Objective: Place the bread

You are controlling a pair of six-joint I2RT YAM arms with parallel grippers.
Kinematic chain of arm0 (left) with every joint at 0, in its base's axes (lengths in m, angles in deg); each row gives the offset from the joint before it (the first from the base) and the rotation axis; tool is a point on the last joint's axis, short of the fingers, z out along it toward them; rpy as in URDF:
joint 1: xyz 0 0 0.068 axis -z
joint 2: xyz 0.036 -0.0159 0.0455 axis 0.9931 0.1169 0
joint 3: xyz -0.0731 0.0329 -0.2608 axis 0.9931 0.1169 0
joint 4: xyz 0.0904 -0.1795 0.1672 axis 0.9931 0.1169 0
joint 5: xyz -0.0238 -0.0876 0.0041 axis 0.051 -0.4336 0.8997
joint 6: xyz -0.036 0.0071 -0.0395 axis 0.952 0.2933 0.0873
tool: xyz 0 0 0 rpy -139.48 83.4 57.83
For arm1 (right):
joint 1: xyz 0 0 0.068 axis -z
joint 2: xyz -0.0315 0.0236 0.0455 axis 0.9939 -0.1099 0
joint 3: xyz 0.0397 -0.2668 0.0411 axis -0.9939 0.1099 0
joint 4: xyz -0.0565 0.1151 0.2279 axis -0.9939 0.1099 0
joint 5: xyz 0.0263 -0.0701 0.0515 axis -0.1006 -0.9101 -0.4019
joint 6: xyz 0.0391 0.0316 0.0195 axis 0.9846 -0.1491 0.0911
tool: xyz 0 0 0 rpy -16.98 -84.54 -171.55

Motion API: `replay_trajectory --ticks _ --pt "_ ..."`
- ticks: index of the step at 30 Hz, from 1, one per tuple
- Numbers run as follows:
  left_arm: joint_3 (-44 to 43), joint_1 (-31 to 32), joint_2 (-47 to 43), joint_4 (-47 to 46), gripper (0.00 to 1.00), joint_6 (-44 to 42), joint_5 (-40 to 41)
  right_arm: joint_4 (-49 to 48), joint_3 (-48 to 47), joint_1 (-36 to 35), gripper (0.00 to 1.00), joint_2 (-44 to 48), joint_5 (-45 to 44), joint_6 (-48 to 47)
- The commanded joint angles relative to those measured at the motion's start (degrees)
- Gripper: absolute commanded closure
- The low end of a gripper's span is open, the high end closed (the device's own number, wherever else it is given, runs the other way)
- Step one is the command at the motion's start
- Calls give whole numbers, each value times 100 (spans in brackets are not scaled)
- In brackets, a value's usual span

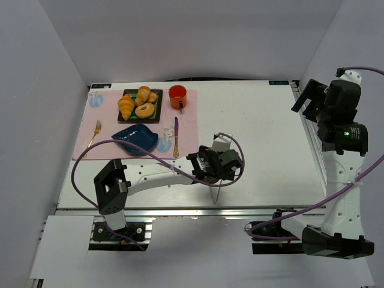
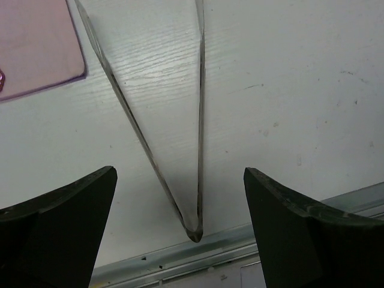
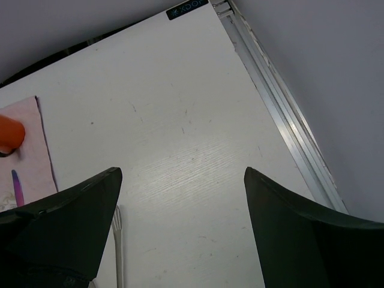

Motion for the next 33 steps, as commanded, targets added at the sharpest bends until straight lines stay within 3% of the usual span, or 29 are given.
replay_trajectory --ticks 1,6,11,28,33 --pt "82 25 -278 64 2 720 263 -169 72 29 10 108 55 -136" --pt "381 34 -172 -32 2 1414 290 -363 257 29 11 205 565 -136" --pt "382 -27 249 -253 2 1583 -71 -600 608 29 10 302 759 -145" --pt "74 -19 1286 -129 2 1513 -80 -706 819 29 11 460 1180 -109" --pt "30 -18 1428 -147 6 1416 -18 -741 890 29 10 495 1260 -101"
